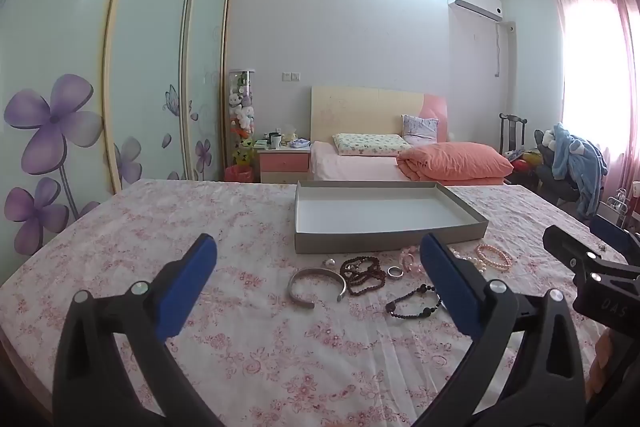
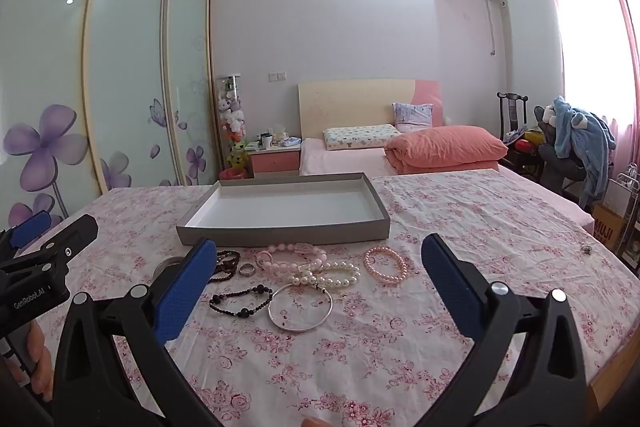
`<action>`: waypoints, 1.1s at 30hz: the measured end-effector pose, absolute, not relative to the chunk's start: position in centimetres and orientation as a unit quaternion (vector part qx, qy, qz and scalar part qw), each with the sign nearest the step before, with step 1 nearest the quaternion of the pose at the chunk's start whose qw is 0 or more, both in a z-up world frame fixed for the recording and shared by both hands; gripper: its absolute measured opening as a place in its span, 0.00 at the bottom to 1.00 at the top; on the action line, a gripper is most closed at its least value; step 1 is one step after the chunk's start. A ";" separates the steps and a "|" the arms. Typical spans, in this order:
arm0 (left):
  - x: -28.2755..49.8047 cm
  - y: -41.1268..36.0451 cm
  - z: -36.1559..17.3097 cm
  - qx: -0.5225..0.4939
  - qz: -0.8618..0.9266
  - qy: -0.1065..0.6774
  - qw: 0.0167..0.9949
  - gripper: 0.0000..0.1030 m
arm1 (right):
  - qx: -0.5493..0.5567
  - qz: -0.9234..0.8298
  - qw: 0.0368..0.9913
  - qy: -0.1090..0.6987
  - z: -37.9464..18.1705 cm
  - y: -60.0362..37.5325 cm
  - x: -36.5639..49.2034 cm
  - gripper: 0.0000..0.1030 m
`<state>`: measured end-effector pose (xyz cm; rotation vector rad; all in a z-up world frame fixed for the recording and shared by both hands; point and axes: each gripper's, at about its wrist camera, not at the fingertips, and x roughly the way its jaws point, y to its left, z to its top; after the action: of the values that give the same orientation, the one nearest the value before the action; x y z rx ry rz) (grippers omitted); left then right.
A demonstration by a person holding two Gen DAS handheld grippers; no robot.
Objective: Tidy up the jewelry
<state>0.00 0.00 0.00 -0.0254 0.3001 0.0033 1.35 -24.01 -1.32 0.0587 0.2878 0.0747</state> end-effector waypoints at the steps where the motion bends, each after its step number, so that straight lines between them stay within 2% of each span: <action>1: 0.0 0.0 0.0 -0.012 0.002 0.150 0.989 0.96 | 0.029 0.037 0.989 0.144 -1.3 -24.0 1.4 0.98; 33: 0.0 0.0 0.0 -0.016 0.002 0.153 0.988 0.96 | 0.029 0.037 0.988 0.145 -1.3 -24.0 1.5 0.98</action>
<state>0.02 0.02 0.00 -0.0312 0.3066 0.0033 1.48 -23.98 -1.32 0.0586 0.2913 0.0745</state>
